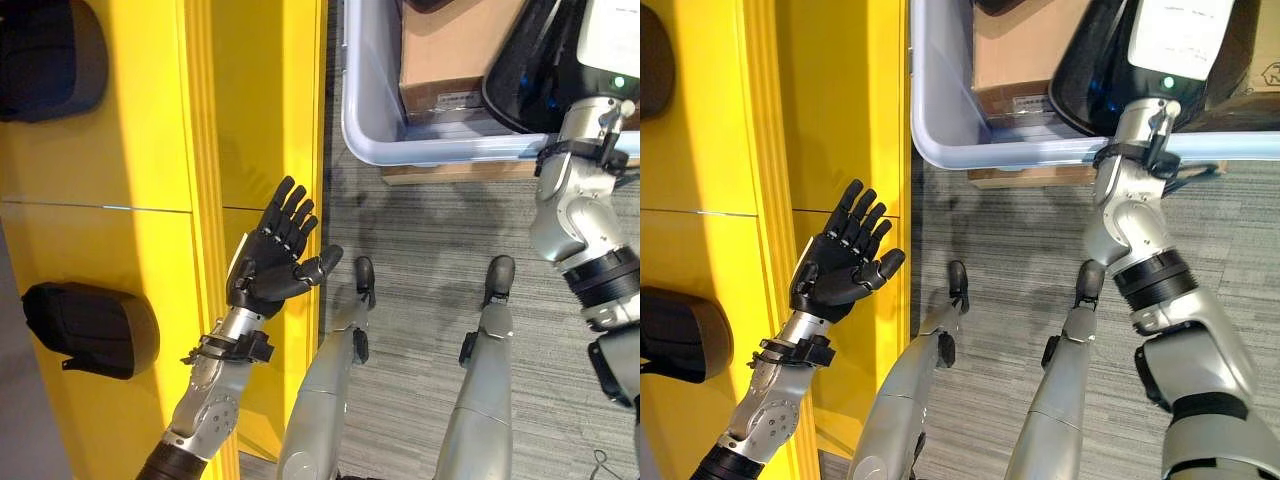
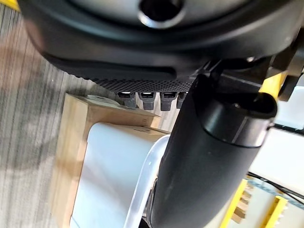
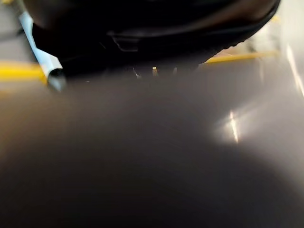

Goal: Move parts from the plastic box to the shelf.

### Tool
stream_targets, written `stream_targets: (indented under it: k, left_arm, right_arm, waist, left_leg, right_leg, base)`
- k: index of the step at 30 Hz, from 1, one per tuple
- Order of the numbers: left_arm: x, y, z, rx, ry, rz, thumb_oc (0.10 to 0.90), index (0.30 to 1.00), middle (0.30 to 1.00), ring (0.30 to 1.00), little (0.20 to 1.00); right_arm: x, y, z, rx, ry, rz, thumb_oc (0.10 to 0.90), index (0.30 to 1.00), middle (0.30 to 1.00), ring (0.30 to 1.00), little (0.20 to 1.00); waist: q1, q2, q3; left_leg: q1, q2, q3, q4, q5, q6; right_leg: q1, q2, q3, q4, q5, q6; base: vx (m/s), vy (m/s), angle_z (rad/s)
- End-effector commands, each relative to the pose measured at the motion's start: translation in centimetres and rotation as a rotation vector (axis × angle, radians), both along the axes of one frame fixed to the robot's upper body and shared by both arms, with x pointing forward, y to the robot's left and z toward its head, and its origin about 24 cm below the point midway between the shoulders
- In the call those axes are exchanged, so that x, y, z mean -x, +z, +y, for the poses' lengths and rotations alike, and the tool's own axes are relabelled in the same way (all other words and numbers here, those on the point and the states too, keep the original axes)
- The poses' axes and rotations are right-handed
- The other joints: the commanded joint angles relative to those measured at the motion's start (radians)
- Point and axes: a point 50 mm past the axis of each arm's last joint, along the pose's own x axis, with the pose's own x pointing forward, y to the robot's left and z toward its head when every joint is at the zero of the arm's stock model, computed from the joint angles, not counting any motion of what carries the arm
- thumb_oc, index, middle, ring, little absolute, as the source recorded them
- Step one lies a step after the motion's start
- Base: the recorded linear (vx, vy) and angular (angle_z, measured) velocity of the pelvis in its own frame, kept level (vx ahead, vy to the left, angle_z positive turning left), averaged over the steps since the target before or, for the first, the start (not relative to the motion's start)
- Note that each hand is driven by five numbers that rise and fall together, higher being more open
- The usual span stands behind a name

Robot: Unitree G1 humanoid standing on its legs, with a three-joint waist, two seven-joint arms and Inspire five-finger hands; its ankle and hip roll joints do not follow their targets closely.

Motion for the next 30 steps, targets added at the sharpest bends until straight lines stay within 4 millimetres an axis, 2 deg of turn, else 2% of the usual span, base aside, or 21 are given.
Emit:
stream_targets:
  k: [1, 3, 4, 5, 6, 7, 9, 10, 11, 12, 13, 15, 17, 20, 24, 28, 29, 30]
  left_arm:
    - [1.7, 3.2, 0.8, 0.045, -0.024, -0.196, 0.900, 1.000, 1.000, 1.000, 1.000]
    - [1.9, 3.3, 1.2, 0.031, -0.025, -0.205, 0.900, 1.000, 1.000, 1.000, 1.000]
    - [2.1, 3.1, 1.4, 0.030, -0.023, -0.192, 0.900, 1.000, 1.000, 1.000, 1.000]
    - [2.0, 3.3, 1.5, 0.030, -0.020, -0.204, 0.900, 1.000, 1.000, 1.000, 1.000]
    - [2.0, 3.2, 1.7, 0.024, -0.020, -0.194, 0.900, 1.000, 1.000, 1.000, 1.000]
    - [1.9, 3.5, 1.8, 0.020, -0.017, -0.205, 0.900, 1.000, 1.000, 1.000, 1.000]
    - [2.0, 3.5, 2.1, 0.003, -0.018, -0.208, 0.900, 1.000, 1.000, 1.000, 1.000]
    - [2.1, 3.3, 2.1, -0.001, -0.021, -0.197, 0.900, 1.000, 1.000, 1.000, 1.000]
    - [2.0, 3.5, 2.3, -0.006, -0.017, -0.206, 0.900, 1.000, 1.000, 1.000, 1.000]
    - [2.1, 3.3, 2.5, -0.018, -0.016, -0.194, 0.900, 1.000, 1.000, 1.000, 1.000]
    - [2.1, 3.6, 2.5, -0.023, -0.014, -0.207, 0.900, 1.000, 1.000, 1.000, 1.000]
    - [2.1, 3.4, 2.5, -0.035, -0.018, -0.198, 0.900, 1.000, 1.000, 1.000, 1.000]
    - [2.3, 3.4, 2.6, -0.050, -0.019, -0.196, 0.900, 1.000, 1.000, 1.000, 1.000]
    - [2.2, 3.3, 2.7, -0.055, -0.020, -0.195, 0.900, 1.000, 1.000, 1.000, 1.000]
    - [2.2, 3.5, 2.5, -0.061, -0.021, -0.197, 0.900, 1.000, 1.000, 1.000, 1.000]
    - [2.0, 3.8, 2.4, -0.054, -0.032, -0.198, 0.900, 1.000, 1.000, 1.000, 1.000]
    - [2.0, 4.0, 2.4, -0.055, -0.033, -0.208, 0.900, 1.000, 1.000, 1.000, 1.000]
    - [2.0, 4.1, 2.3, -0.054, -0.035, -0.210, 0.900, 1.000, 1.000, 1.000, 1.000]
  right_arm:
    - [4.5, 9.3, -3.5, 0.149, -0.204, -0.266, 0.900, 1.000, 1.000, 1.000, 1.000]
    - [4.5, 8.9, -6.1, 0.177, -0.297, -0.218, 0.900, 1.000, 1.000, 1.000, 1.000]
    - [4.5, 8.5, -7.2, 0.179, -0.336, -0.186, 0.900, 1.000, 1.000, 1.000, 1.000]
    - [4.7, 8.9, -7.3, 0.175, -0.342, -0.195, 0.900, 1.000, 1.000, 1.000, 1.000]
    - [4.8, 8.6, -8.3, 0.168, -0.386, -0.170, 0.900, 1.000, 1.000, 1.000, 1.000]
    - [4.9, 8.9, -8.4, 0.164, -0.393, -0.179, 0.900, 1.000, 1.000, 1.000, 1.000]
    - [5.2, 8.7, -9.5, 0.156, -0.443, -0.161, 0.900, 1.000, 1.000, 1.000, 1.000]
    - [5.2, 8.3, -9.9, 0.155, -0.457, -0.145, 0.900, 1.000, 1.000, 1.000, 1.000]
    - [5.6, 8.7, -10.5, 0.149, -0.480, -0.154, 0.900, 1.000, 1.000, 1.000, 1.000]
    - [6.0, 8.6, -11.3, 0.157, -0.523, -0.133, 0.900, 1.000, 1.000, 1.000, 1.000]
    - [6.2, 8.9, -11.4, 0.153, -0.532, -0.143, 0.900, 1.000, 1.000, 1.000, 1.000]
    - [6.4, 8.6, -11.9, 0.151, -0.557, -0.135, 0.900, 1.000, 1.000, 1.000, 1.000]
    - [7.2, 8.3, -13.3, 0.115, -0.579, -0.160, 0.900, 1.000, 1.000, 1.000, 1.000]
    - [7.5, 8.2, -13.7, 0.101, -0.589, -0.175, 0.900, 1.000, 1.000, 1.000, 1.000]
    - [8.0, 7.4, -14.9, -0.031, -0.577, -0.235, 0.900, 1.000, 1.000, 1.000, 1.000]
    - [7.2, 6.8, -14.3, -0.188, -0.371, -0.370, 0.900, 1.000, 1.000, 1.000, 1.000]
    - [7.2, 6.9, -14.1, -0.211, -0.342, -0.398, 0.900, 1.000, 1.000, 1.000, 1.000]
    - [7.0, 6.7, -13.9, -0.240, -0.298, -0.435, 0.900, 1.000, 1.000, 1.000, 1.000]
  waist:
    - [0.006, 0.094, 0.036]
    - [0.006, 0.079, 0.036]
    - [0.006, 0.073, 0.036]
    - [0.005, 0.073, 0.036]
    - [0.006, 0.064, 0.036]
    - [0.006, 0.062, 0.036]
    - [0.008, 0.050, 0.036]
    - [0.009, 0.047, 0.036]
    - [0.011, 0.041, 0.036]
    - [0.012, 0.026, 0.036]
    - [0.012, 0.023, 0.036]
    - [0.012, 0.016, 0.036]
    - [0.012, 0.000, 0.036]
    - [0.013, -0.004, 0.036]
    - [0.011, -0.011, 0.036]
    - [0.008, -0.011, 0.036]
    - [0.007, -0.011, 0.036]
    - [0.007, -0.012, 0.036]
  left_leg:
    - [0.029, -0.034, -0.018, 0.047, -0.136, 0.015]
    - [0.049, -0.029, -0.019, 0.039, -0.135, 0.015]
    - [0.085, -0.027, -0.026, 0.033, -0.156, 0.008]
    - [0.062, -0.025, -0.020, 0.028, -0.133, 0.015]
    - [0.099, -0.022, -0.027, 0.020, -0.153, 0.009]
    - [0.077, -0.020, -0.022, 0.015, -0.130, 0.016]
    - [0.090, -0.016, -0.025, 0.004, -0.127, 0.017]
    - [0.118, -0.016, -0.032, 0.004, -0.149, 0.010]
    - [0.102, -0.012, -0.028, -0.003, -0.126, 0.017]
    - [0.138, -0.007, -0.034, -0.009, -0.146, 0.010]
    - [0.115, -0.005, -0.028, -0.012, -0.124, 0.017]
    - [0.141, -0.002, -0.035, -0.010, -0.147, 0.009]
    - [0.155, 0.003, -0.039, -0.012, -0.151, 0.008]
    - [0.162, 0.005, -0.039, -0.015, -0.152, 0.008]
    - [0.189, 0.013, -0.035, -0.031, -0.151, 0.006]
    - [0.233, 0.016, -0.031, -0.040, -0.161, 0.006]
    - [0.219, 0.018, -0.023, -0.044, -0.141, 0.013]
    - [0.230, 0.019, -0.021, -0.045, -0.144, 0.013]
  right_leg:
    - [0.062, 0.038, -0.115, 0.010, -0.134, -0.075]
    - [0.093, 0.040, -0.127, -0.010, -0.131, -0.071]
    - [0.129, 0.041, -0.123, -0.015, -0.152, -0.062]
    - [0.110, 0.040, -0.133, -0.024, -0.128, -0.068]
    - [0.150, 0.042, -0.131, -0.032, -0.149, -0.059]
    - [0.133, 0.042, -0.142, -0.041, -0.125, -0.066]
    - [0.154, 0.044, -0.152, -0.056, -0.120, -0.064]
    - [0.181, 0.044, -0.145, -0.054, -0.143, -0.057]
    - [0.171, 0.043, -0.160, -0.067, -0.116, -0.061]
    - [0.213, 0.044, -0.162, -0.074, -0.135, -0.053]
    - [0.194, 0.043, -0.173, -0.081, -0.112, -0.059]
    - [0.224, 0.043, -0.168, -0.079, -0.134, -0.053]
    - [0.247, 0.044, -0.180, -0.088, -0.135, -0.052]
    - [0.257, 0.045, -0.183, -0.093, -0.135, -0.052]
    - [0.287, 0.043, -0.193, -0.110, -0.132, -0.050]
    - [0.328, 0.044, -0.197, -0.115, -0.140, -0.055]
    - [0.315, 0.044, -0.207, -0.120, -0.120, -0.063]
    - [0.325, 0.044, -0.208, -0.120, -0.123, -0.064]
  base:
    - [-0.04, -0.078, 0.04]
    - [-0.01, -0.088, -0.01]
    - [-0.02, -0.058, 0.00]
    - [0.03, -0.075, 0.02]
    - [-0.08, -0.056, -0.01]
    - [-0.04, -0.098, -0.02]
    - [-0.02, -0.080, -0.01]
    - [-0.02, -0.080, 0.02]
    - [0.02, -0.138, 0.02]
    - [-0.09, -0.128, 0.02]
    - [-0.04, -0.129, 0.02]
    - [0.01, -0.079, 0.06]
    - [0.01, -0.101, 0.04]
    - [-0.01, -0.032, 0.01]
    - [-0.01, -0.036, -0.01]
    - [-0.01, 0.001, 0.00]
    - [-0.06, 0.007, 0.00]
    - [-0.05, 0.009, 0.02]
